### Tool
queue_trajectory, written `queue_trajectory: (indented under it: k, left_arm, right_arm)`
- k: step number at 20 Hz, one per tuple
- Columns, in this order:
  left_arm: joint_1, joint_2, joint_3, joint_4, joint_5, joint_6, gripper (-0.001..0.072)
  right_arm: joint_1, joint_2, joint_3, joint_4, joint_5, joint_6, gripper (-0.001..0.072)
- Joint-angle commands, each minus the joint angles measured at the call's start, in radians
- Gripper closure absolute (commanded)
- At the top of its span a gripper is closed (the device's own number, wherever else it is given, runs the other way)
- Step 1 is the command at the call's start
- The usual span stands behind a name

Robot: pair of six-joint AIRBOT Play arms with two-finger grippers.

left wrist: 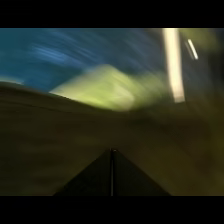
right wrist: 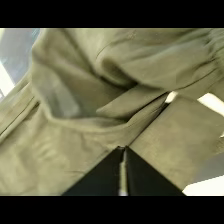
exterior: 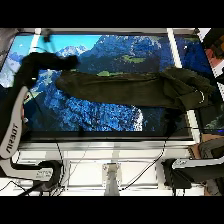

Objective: Fold the clothes and pants, and hang the long-sleeved shirts on hangers.

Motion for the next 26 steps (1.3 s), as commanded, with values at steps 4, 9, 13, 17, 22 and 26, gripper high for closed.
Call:
queue_trajectory:
  k: [4,9,13,17,22,26]
  left_arm:
    - [-0.537,-0.047,0.0,-0.001,-0.428,0.253,0.0666]
    - [-0.662,-0.13,0.0,-0.001,-0.46,0.133,0.0587]
    - [-0.614,-0.102,0.0,-0.001,-0.46,0.133,0.0587]
    - [-0.542,-0.068,0.0,-0.001,-0.459,0.133,0.0587]
    - [-0.494,-0.04,0.0,-0.001,-0.457,0.133,0.0587]
    - [-0.487,-0.037,0.0,0.0,-0.457,0.133,0.0587]
  right_arm:
    - [-0.028,-0.022,-0.001,0.109,-0.044,-0.042,0.0431]
    - [-0.03,-0.024,-0.06,0.009,0.109,0.066,0.0431]
    - [-0.051,-0.024,-0.283,-0.036,0.21,0.066,0.0353]
    - [-0.061,-0.026,-0.483,-0.041,0.143,0.065,0.0296]
    - [-0.029,-0.033,-0.491,0.013,0.07,0.055,0.0292]
    - [0.018,-0.04,-0.491,-0.019,0.018,0.055,0.0252]
